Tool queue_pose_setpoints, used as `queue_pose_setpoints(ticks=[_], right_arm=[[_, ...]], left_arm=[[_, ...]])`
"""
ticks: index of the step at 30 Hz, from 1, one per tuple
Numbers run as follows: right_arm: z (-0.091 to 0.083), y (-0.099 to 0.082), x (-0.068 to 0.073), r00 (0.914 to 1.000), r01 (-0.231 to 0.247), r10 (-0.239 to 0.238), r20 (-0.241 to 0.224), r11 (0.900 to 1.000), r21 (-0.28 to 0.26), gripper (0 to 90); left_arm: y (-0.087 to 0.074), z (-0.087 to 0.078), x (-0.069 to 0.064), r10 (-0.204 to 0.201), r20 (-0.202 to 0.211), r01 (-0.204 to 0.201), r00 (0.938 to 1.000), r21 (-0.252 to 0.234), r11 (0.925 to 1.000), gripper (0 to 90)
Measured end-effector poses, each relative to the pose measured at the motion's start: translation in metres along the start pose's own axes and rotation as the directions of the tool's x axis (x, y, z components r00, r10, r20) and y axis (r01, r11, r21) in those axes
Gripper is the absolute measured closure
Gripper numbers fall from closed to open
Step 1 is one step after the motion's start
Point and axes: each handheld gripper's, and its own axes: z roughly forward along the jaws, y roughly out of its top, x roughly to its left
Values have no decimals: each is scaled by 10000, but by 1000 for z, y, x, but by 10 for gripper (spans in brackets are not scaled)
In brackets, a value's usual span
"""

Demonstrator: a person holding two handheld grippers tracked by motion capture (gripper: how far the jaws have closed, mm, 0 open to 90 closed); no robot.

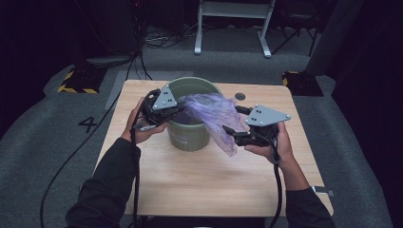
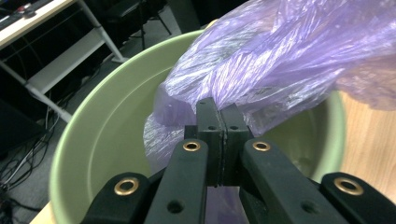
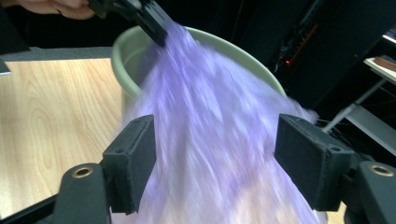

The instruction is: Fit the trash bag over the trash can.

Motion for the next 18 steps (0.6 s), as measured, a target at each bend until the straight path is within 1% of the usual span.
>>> queue_pose_setpoints(ticks=[2,3,4,5,6,7,8,9,10,11,12,13,14,15,16,18], right_arm=[[-2,-4,-3,9999,-111,112,76,9999,-28,281],[-1,-6,-4,9998,-185,185,47,9998,16,307],[-1,-8,-6,9997,-213,212,125,9997,75,414],[1,-11,-7,9999,-168,168,29,9998,98,555],[2,-12,-8,9999,-149,149,22,9999,53,630],[3,-14,-8,10000,-40,40,3,10000,-37,744],[4,-15,-8,10000,8,-8,-30,10000,-92,783],[5,-15,-8,10000,1,-2,-55,9999,-145,820],[6,-15,-8,9999,-20,18,-106,9998,-207,846],[6,-14,-8,9999,-7,5,-105,9997,-251,852],[6,-13,-8,10000,-20,19,-28,9996,-290,858],[7,-12,-9,9999,-108,106,-45,9992,-384,864],[7,-10,-11,9998,-201,197,-96,9988,-454,871],[7,-9,-12,9997,-231,227,-78,9985,-499,875],[8,-7,-12,9997,-227,227,-16,9985,-500,878],[9,-2,-13,9997,-254,252,-62,9984,-503,884]], left_arm=[[-2,-1,3,-77,-37,77,10000,43,10000,892],[-3,-1,4,-136,-60,136,9999,38,9999,892],[-5,-1,6,-260,-29,260,9997,4,9997,891],[-6,-1,7,-348,-20,348,9994,-12,9994,882],[-6,0,8,-462,-203,463,9987,9,9989,848],[-6,0,8,-498,-279,498,9984,7,9988,775],[-6,0,7,-656,-327,656,9973,-6,9978,700],[-5,0,6,-759,-271,757,9967,-66,9971,614],[-4,0,4,-715,-145,714,9973,-82,9974,563],[-2,0,2,-633,-26,633,9980,-116,9979,501],[0,0,-1,-640,2,640,9979,-184,9978,411],[2,-1,-4,-623,3,622,9981,-249,9977,353],[5,-2,-8,-643,-69,640,9979,-415,9971,301],[7,-4,-11,-644,-42,640,9979,-618,9960,249],[9,-7,-15,-683,40,684,9977,-923,9934,240],[12,-13,-23,-744,175,762,9971,-1530,9853,227]])
